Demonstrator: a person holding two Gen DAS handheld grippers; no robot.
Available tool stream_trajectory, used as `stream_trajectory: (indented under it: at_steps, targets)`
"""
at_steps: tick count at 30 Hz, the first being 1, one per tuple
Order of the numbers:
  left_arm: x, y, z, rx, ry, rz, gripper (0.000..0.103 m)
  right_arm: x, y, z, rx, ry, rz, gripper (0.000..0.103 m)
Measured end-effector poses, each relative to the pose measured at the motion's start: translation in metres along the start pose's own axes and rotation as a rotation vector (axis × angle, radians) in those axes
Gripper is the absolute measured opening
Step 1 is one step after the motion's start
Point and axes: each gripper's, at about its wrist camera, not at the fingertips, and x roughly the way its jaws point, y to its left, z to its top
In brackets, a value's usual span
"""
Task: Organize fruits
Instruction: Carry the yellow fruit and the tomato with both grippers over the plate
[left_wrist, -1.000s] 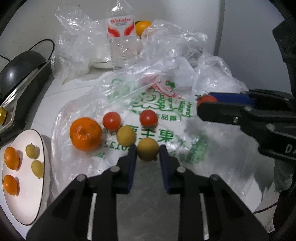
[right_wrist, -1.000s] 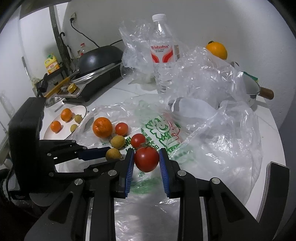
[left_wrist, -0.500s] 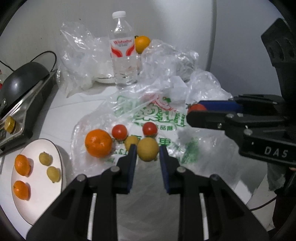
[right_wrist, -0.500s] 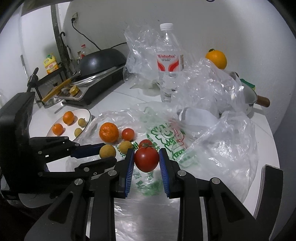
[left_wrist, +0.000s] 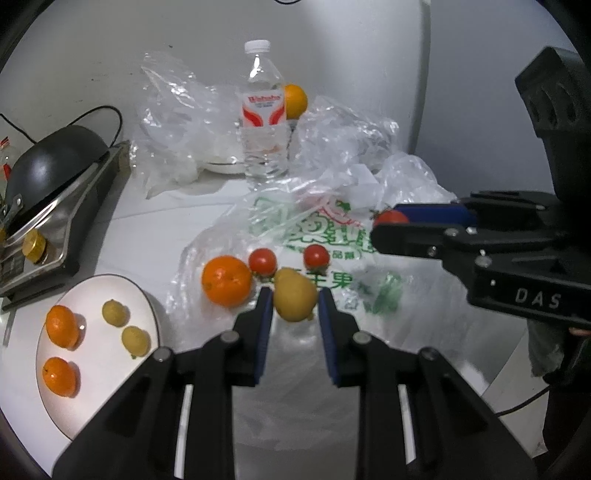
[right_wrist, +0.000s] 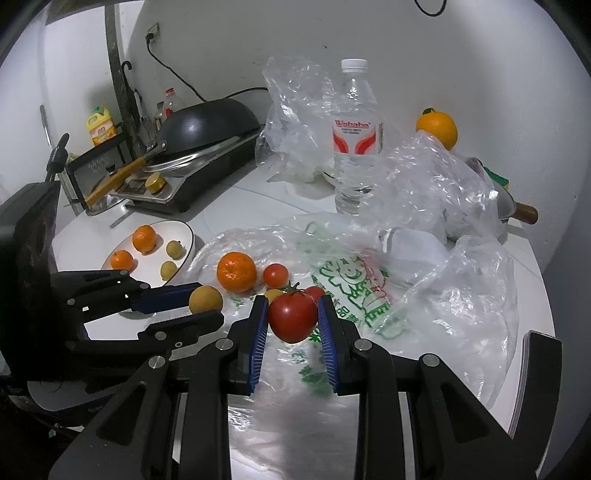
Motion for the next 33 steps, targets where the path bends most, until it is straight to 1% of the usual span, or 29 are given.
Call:
stream_trajectory:
  at_steps: [15,20,33]
  targets:
    - [-0.029,0.041,-0.014,-0.017,-0.031,0.005,0.026,0.011,0.042,0.009,-0.036,0.003,-0.011,0.029]
    - [-0.033,0.052,-0.02,-0.028,-0.035,0.005,0.026,0.015,0.054,0.011,-0.044,0.008,-0.015,0.029]
    - [-0.049,0.087,-0.041,-0.08,-0.047,0.045,0.026,0.029,0.09,0.015,-0.097,0.035,0.001,0.029]
